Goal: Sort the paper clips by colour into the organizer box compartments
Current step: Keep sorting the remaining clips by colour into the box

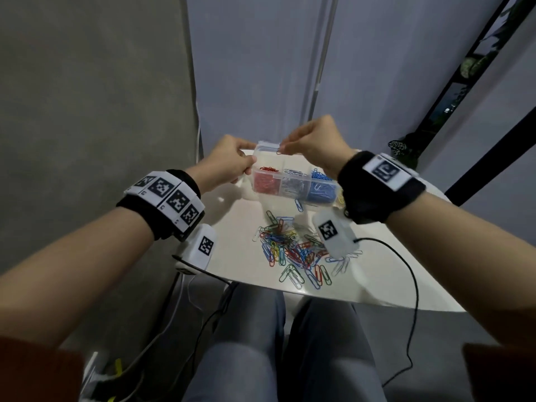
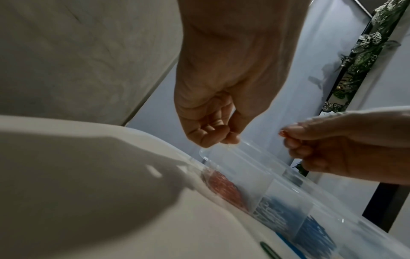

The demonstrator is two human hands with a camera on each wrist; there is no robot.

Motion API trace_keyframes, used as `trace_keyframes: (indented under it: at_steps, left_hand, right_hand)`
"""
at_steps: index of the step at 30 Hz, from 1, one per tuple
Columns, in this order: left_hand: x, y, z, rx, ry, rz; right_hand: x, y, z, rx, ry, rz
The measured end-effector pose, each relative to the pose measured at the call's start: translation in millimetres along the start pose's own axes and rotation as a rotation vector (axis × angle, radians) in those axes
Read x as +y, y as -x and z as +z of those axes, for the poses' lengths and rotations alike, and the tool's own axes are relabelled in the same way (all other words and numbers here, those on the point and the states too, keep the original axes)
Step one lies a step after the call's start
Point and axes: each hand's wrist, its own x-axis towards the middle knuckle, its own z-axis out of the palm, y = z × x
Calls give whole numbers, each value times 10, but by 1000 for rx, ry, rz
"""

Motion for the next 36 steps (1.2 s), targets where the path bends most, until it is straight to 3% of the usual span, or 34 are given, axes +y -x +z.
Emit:
trace_keyframes:
  at_steps: [7, 14, 17, 22, 28, 33, 36]
  left_hand:
    - [3, -4, -29, -13, 23, -10]
    - [-23, -40, -37, -29, 76, -32]
    - [-1, -18, -9, -15, 55, -16]
    - [14, 5, 10, 0, 42, -13]
    - [47, 32, 4, -1, 16, -18]
    - [35, 28, -2, -7, 32, -20]
    - [21, 24, -6, -16, 52, -18]
  right_hand:
    - [42, -62, 45, -33, 103, 13]
    - [290, 617, -333, -285, 447, -160]
    - [522, 739, -388, -382, 587, -74]
    - [714, 775, -334, -384, 728, 16]
    - [692, 704, -387, -372, 650, -46]
    - [666, 876, -516, -637, 499, -204]
    - [754, 936, -473, -654, 529, -188]
